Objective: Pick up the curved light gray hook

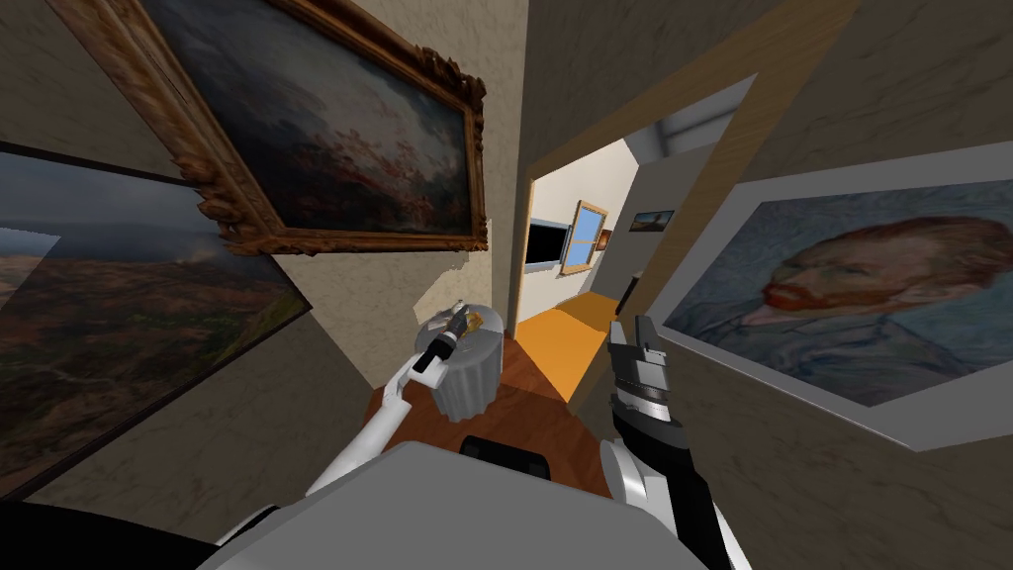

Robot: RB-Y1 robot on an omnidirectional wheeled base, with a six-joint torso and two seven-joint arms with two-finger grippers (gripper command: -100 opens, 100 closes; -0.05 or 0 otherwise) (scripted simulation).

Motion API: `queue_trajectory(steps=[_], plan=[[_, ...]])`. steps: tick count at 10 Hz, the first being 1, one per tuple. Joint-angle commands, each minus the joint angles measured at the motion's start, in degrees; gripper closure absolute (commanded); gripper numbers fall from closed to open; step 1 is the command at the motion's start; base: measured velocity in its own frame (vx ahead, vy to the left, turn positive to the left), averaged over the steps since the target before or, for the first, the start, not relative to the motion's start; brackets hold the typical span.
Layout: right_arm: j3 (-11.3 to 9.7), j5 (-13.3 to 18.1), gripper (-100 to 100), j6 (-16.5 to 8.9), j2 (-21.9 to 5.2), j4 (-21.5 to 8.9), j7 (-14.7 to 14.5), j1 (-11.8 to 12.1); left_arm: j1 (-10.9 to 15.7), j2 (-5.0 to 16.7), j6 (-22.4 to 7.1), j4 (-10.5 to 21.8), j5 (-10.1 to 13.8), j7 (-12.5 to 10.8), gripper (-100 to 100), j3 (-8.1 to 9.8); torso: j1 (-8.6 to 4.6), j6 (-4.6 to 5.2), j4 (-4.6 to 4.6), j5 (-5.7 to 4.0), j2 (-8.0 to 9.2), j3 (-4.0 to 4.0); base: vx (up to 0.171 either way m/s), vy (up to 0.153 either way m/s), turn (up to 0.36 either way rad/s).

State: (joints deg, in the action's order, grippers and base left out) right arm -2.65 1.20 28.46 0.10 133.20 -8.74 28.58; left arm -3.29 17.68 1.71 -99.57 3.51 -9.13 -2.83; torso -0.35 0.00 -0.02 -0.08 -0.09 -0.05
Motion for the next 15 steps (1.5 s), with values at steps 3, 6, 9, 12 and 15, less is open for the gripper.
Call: queue_trajectory(steps=[3, 6, 9, 12, 15], plan=[[0.0, 0.0, 0, 0.0, 0.0, 0.0, 0.0, 0.0, 2.7, 0.5, -5.4, 3.9, 0.9, 0.2, -100, 0.10, 0.20, 0.00, 0.01, 0.03, 0.03, 0.02, 0.005, -0.054, 0.034], [0.0, 0.0, 0, 0.0, 0.0, 0.0, 0.0, 0.0, 4.8, 1.2, -9.5, 6.9, 1.7, 0.2, -100, 0.26, 0.02, 0.00, -0.01, 0.01, -0.04, -0.02, 0.016, -0.085, 0.047], [0.0, 0.0, 0, 0.0, 0.0, 0.0, 0.0, 0.0, 8.8, 2.4, -14.2, 12.4, 3.4, 0.2, -100, 0.65, 0.07, 0.00, -0.01, 0.00, -0.04, -0.02, 0.020, -0.085, 0.052], [0.0, 0.0, 0, 0.0, 0.0, 0.0, 0.0, 0.0, 10.7, 3.0, -18.9, 16.5, 4.3, 0.2, -100, 0.89, 0.10, 0.00, -0.01, 0.01, -0.08, -0.04, 0.025, -0.068, 0.035], [0.0, 0.0, 0, 0.0, 0.0, 0.0, 0.0, 0.0, 14.4, 4.3, -23.8, 21.8, 6.4, 0.0, -100, 1.45, 0.11, 0.00, -0.03, 0.01, -0.10, -0.06, 0.034, -0.079, 0.041]])
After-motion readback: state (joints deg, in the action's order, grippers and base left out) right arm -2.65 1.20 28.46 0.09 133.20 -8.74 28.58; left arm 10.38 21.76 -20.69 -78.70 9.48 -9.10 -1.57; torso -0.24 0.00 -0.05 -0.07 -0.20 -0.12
